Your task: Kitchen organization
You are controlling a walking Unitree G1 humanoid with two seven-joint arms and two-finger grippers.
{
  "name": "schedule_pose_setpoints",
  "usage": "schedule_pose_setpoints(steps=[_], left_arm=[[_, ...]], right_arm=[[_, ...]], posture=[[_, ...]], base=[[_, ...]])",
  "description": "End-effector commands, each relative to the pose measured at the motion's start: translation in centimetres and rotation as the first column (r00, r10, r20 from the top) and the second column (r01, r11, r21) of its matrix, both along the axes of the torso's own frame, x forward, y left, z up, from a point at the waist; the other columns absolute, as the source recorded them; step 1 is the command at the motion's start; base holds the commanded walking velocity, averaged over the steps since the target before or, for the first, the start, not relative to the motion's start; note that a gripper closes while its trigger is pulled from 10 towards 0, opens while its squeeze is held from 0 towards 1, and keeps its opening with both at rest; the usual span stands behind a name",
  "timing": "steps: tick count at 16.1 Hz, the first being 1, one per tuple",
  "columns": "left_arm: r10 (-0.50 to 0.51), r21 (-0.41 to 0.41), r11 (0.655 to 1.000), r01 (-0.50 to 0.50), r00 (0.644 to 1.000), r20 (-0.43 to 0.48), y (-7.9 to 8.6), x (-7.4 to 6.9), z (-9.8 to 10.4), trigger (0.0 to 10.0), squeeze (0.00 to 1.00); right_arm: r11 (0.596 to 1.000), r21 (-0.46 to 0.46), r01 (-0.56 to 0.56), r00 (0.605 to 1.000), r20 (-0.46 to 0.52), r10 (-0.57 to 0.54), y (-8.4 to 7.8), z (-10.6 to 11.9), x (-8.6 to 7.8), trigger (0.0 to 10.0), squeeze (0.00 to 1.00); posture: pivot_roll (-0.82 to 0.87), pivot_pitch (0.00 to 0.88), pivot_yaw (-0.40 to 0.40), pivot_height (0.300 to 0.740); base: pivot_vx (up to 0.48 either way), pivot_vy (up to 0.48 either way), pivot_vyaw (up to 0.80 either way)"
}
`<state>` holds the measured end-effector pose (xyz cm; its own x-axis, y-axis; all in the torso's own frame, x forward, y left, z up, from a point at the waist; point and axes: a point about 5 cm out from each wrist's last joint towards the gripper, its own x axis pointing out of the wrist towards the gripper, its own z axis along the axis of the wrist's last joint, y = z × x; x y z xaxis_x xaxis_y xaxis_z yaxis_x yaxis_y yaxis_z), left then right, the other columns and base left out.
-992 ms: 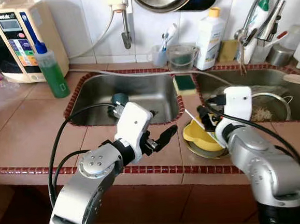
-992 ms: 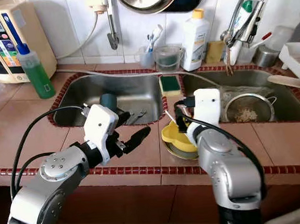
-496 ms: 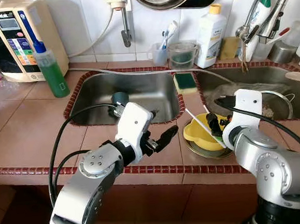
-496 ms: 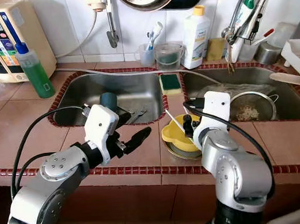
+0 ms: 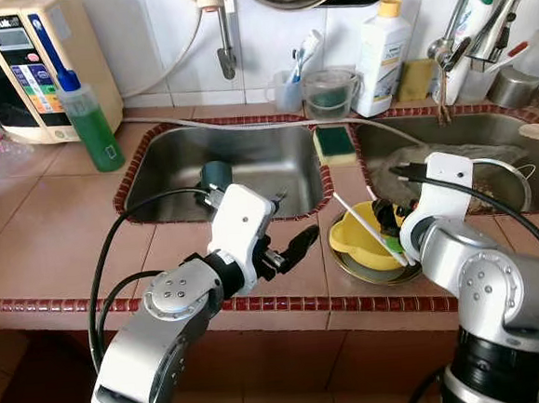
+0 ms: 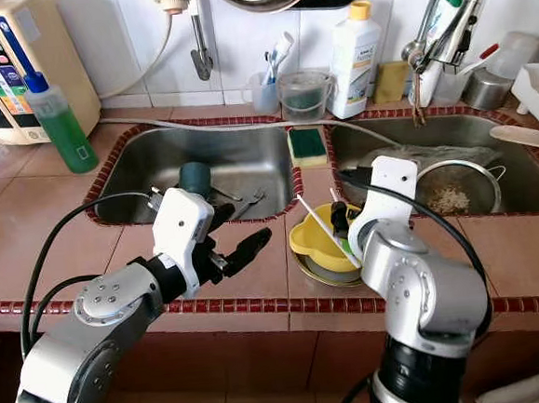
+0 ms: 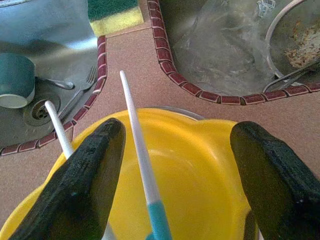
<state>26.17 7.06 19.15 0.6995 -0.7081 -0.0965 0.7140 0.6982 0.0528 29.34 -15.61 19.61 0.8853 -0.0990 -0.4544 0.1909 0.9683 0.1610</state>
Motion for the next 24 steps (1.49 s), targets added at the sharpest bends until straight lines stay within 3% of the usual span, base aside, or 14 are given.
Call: schedule_pose_setpoints(steps=[1,2,4,6,7,8,9,20,22,24], left_arm=[[0.003,-0.008,1.000,-0.003,1.000,0.023,0.1,-0.1,0.7,10.0,0.00],[0.006,-0.008,1.000,-0.006,1.000,0.023,0.1,-0.1,0.7,10.0,0.00],[0.010,-0.008,1.000,-0.009,1.000,0.025,0.1,-0.1,0.7,10.0,0.00],[0.013,-0.011,1.000,-0.012,1.000,0.025,0.0,-0.1,0.8,10.0,0.00],[0.015,-0.014,1.000,-0.015,1.000,0.027,0.0,-0.1,0.8,10.0,0.00],[0.017,-0.017,1.000,-0.016,0.999,0.028,-0.1,-0.1,0.9,10.0,0.00],[0.018,-0.020,1.000,-0.018,0.999,0.030,-0.1,-0.1,0.9,10.0,0.00],[-0.010,-0.014,1.000,0.010,1.000,0.024,-0.1,-0.5,0.9,10.0,0.00],[-0.149,-0.044,0.988,0.150,0.988,0.032,-0.5,-1.9,1.4,10.0,0.00],[-0.188,-0.055,0.981,0.189,0.982,0.020,-0.8,-2.4,1.4,10.0,0.00]], right_arm=[[1.000,0.024,-0.005,1.000,-0.001,0.005,0.3,0.1,0.3,7.0,0.00],[0.999,0.034,-0.005,1.000,-0.006,0.005,0.3,0.0,0.5,7.1,0.00],[0.999,0.044,-0.011,1.000,-0.021,0.012,0.4,-0.3,0.7,4.3,0.00],[0.998,0.054,-0.019,0.999,-0.028,0.021,0.5,-0.5,0.8,4.5,0.00],[0.998,0.061,-0.026,0.999,-0.037,0.028,0.5,-0.6,0.9,3.5,0.00],[0.998,0.062,-0.027,0.999,-0.040,0.029,0.5,-0.6,1.0,1.3,0.00],[0.997,0.066,-0.030,0.999,-0.044,0.033,0.5,-0.6,1.0,0.0,0.00],[0.996,0.084,-0.026,0.998,-0.063,0.031,0.4,-0.7,1.2,0.0,0.00],[0.997,0.080,-0.025,0.997,-0.067,0.031,0.4,-0.8,1.2,0.0,0.00],[0.997,0.079,-0.025,0.997,-0.070,0.030,0.4,-0.8,1.2,0.0,0.00]], posture=[[-0.18,0.059,0.024,0.740],[-0.18,0.060,0.023,0.740],[-0.18,0.059,0.020,0.740],[-0.18,0.060,0.018,0.740],[-0.18,0.060,0.017,0.740],[-0.18,0.060,0.016,0.740],[-0.18,0.060,0.016,0.740],[-0.18,0.063,0.016,0.740],[-0.18,0.062,0.016,0.740],[-0.18,0.061,0.017,0.740]], base=[[0.000,0.000,0.00],[0.000,0.000,0.00],[0.000,0.000,0.00],[0.000,0.000,0.00],[0.000,0.000,0.00],[0.000,0.000,0.00],[0.000,0.000,0.00],[0.000,0.000,0.00],[0.000,0.000,0.00],[0.000,0.000,0.00]])
